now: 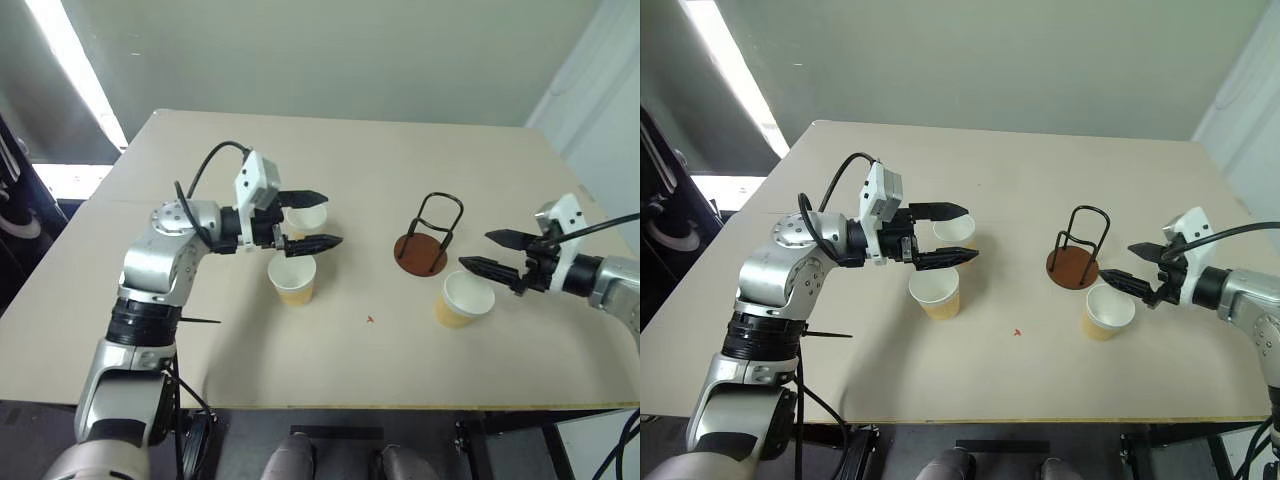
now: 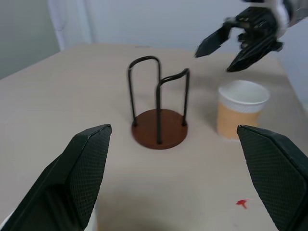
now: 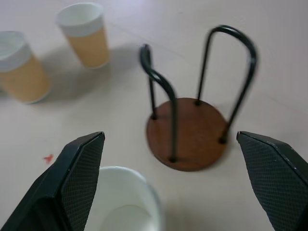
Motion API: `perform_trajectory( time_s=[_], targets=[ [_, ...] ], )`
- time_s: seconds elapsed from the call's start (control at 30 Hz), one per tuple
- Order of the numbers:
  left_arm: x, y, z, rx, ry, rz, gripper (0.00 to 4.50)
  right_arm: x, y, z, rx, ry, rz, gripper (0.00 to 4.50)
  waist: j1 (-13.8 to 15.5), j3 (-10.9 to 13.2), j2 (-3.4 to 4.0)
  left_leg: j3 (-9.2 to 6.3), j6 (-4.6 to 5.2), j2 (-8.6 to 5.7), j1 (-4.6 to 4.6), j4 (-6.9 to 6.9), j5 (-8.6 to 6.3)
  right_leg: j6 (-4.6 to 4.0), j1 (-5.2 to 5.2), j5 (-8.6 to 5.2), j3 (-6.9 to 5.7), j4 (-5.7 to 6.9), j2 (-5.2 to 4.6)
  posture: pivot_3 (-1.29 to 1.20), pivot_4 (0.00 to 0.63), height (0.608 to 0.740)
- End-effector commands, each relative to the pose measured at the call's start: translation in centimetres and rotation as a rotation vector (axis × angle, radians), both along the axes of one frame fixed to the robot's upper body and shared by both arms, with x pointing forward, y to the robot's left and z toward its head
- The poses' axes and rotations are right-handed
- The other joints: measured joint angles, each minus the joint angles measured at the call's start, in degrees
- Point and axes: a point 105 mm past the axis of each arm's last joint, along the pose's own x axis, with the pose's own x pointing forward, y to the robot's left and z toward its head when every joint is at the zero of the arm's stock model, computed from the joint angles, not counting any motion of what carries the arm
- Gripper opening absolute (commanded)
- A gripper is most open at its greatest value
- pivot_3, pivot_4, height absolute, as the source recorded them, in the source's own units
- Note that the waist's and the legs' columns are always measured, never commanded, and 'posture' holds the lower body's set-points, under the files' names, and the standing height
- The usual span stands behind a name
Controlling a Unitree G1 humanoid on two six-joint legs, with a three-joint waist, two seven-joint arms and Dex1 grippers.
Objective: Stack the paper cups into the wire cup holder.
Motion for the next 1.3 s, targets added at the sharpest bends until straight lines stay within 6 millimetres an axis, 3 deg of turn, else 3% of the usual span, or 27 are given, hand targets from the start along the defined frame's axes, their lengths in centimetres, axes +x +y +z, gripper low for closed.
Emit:
perform_trajectory(
  time_s=[0.03, 0.77, 0.87, 1.2, 1.3],
  targets=[
    [-0.4, -0.3, 1.7, 0.005, -0.057, -0.033, 4.47, 0.5, 0.6, 0.8, -0.011, -0.038, 0.026, 4.50, 0.0, 0.0, 0.00, 0.00, 0.00, 0.00, 0.00, 0.01, 0.00, 0.00, 0.00, 0.00, 0.00, 0.01, 0.00, 0.00, 0.150, 0.740],
    [-0.4, -0.1, 1.3, 0.003, -0.062, -0.003, 4.47, 3.7, 1.7, -0.4, -0.071, -0.057, 0.040, 4.50, 0.0, 0.0, 0.01, 0.00, 0.04, 0.03, -0.04, 0.00, -0.02, 0.00, -0.03, 0.00, -0.01, 0.01, 0.00, 0.00, 0.150, 0.740],
    [-0.4, -0.1, 1.3, 0.005, -0.060, -0.003, 4.50, 3.8, 1.7, -0.3, -0.066, -0.059, 0.036, 3.85, 0.0, 0.0, 0.01, -0.01, 0.04, 0.03, -0.04, -0.01, -0.02, 0.00, -0.04, 0.00, -0.01, 0.01, 0.00, 0.00, 0.150, 0.740],
    [-1.3, -0.6, 0.6, 0.027, -0.013, -0.063, 4.50, 3.8, 2.2, 0.6, -0.058, -0.079, 0.052, 0.09, 0.0, 0.0, 0.01, 0.00, 0.04, 0.03, -0.07, -0.02, -0.02, 0.00, -0.04, 0.00, -0.01, 0.02, -0.01, 0.00, 0.150, 0.740],
    [-1.8, -0.3, 0.4, 0.050, 0.008, -0.085, 4.50, 3.6, 2.6, 1.1, -0.055, -0.088, 0.069, 0.04, 0.0, 0.0, 0.01, -0.01, 0.03, 0.04, -0.07, -0.03, -0.02, 0.00, -0.04, 0.00, -0.02, 0.02, 0.00, 0.00, 0.150, 0.740]
  ],
)
